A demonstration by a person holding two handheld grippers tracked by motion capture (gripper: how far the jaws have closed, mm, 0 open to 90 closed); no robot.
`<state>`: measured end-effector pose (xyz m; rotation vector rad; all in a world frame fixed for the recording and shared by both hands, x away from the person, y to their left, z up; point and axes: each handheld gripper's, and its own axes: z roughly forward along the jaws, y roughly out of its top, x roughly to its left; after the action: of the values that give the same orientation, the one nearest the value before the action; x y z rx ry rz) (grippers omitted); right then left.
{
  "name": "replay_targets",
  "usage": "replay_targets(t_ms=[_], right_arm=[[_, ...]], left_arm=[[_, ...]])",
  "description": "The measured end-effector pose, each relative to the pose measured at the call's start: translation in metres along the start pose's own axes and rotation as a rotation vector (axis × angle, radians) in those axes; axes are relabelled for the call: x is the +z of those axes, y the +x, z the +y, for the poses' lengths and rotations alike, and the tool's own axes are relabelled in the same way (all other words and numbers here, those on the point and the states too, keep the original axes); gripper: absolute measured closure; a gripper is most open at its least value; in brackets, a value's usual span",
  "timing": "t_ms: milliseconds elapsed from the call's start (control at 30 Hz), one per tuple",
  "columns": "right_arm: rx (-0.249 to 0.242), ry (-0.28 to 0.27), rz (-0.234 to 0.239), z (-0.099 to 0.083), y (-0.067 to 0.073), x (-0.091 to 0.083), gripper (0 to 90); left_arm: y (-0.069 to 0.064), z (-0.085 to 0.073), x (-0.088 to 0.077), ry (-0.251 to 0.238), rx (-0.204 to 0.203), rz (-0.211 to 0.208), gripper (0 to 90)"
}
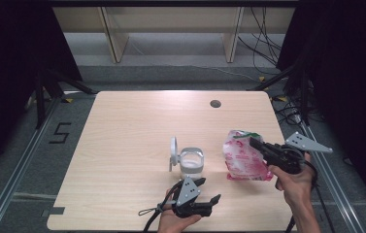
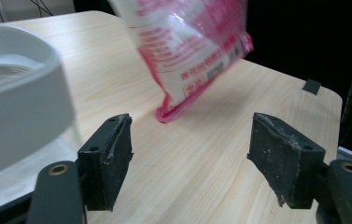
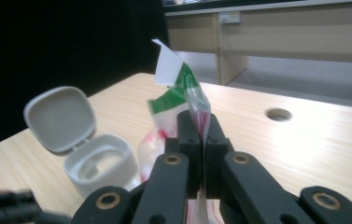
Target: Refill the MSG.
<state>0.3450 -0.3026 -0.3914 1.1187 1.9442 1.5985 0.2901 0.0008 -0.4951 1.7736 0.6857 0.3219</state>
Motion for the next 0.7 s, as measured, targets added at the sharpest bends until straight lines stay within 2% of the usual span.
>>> replay_targets(t_ms=[33,67,100,133,167,200,233,267,333,400,433,467,500,567,600,667,700], right_arm=[[-0.014,0.005,-0.017,-0.002,-0.003,-0.005,89.8],[-0.029,0.015,-0.035,-0.004,-0.006,-0.009,89.8],[-0.022,0.013,-0.056,-0.008,-0.008,-0.012,89.7],[-0.012,0.018,-0.061,-0.01,-0.01,-0.015,89.7],[-0.03,0.018,-0.071,-0.013,-0.014,-0.016,89.7],[-0.009,0.027,-0.068,-0.014,-0.015,-0.018,89.7],[-0.005,0.02,-0.079,-0.016,-0.016,-0.018,89.6],[0.008,0.038,-0.079,-0.016,-0.016,-0.02,89.6],[-0.018,0.029,-0.086,-0.018,-0.02,-0.021,89.6],[-0.014,0.033,-0.089,-0.019,-0.02,-0.022,89.6],[0.007,0.051,-0.103,-0.019,-0.02,-0.023,89.6],[-0.015,0.046,-0.101,-0.02,-0.023,-0.023,89.5],[-0.001,0.047,-0.118,-0.022,-0.024,-0.023,89.5],[0.0,0.046,-0.125,-0.024,-0.026,-0.023,89.6],[0.011,0.068,-0.148,-0.028,-0.03,-0.023,89.6],[0.022,0.066,-0.163,-0.032,-0.034,-0.021,89.4],[-0.012,0.074,-0.175,-0.034,-0.039,-0.022,89.4]], left_arm=[[0.003,0.001,-0.001,-0.002,0.015,0.004,29.2],[0.002,0.001,-0.002,-0.006,-0.018,0.013,29.0],[0.002,0.0,-0.002,-0.002,-0.031,0.017,28.7],[0.003,0.0,-0.002,0.008,-0.014,0.008,28.6],[0.005,0.001,-0.003,0.012,0.006,0.002,28.6],[0.005,0.0,-0.003,0.013,-0.02,0.013,28.6],[0.005,-0.001,-0.002,-0.001,-0.028,0.01,28.5],[0.006,-0.001,-0.002,0.009,-0.024,0.012,28.3],[0.006,-0.003,-0.003,0.014,-0.028,0.012,28.0],[0.008,-0.004,-0.004,0.025,-0.023,0.014,28.0],[0.007,-0.005,-0.004,0.026,-0.028,0.015,27.9],[0.008,-0.005,-0.005,0.029,-0.026,0.016,27.8],[0.008,-0.005,-0.006,0.032,-0.023,0.013,27.8],[0.008,-0.005,-0.006,0.025,-0.033,0.014,27.7],[0.008,-0.006,-0.005,0.029,-0.035,0.019,27.6],[0.009,-0.005,-0.006,0.035,-0.025,0.011,27.5],[0.009,-0.005,-0.005,0.026,-0.027,0.013,27.5]])
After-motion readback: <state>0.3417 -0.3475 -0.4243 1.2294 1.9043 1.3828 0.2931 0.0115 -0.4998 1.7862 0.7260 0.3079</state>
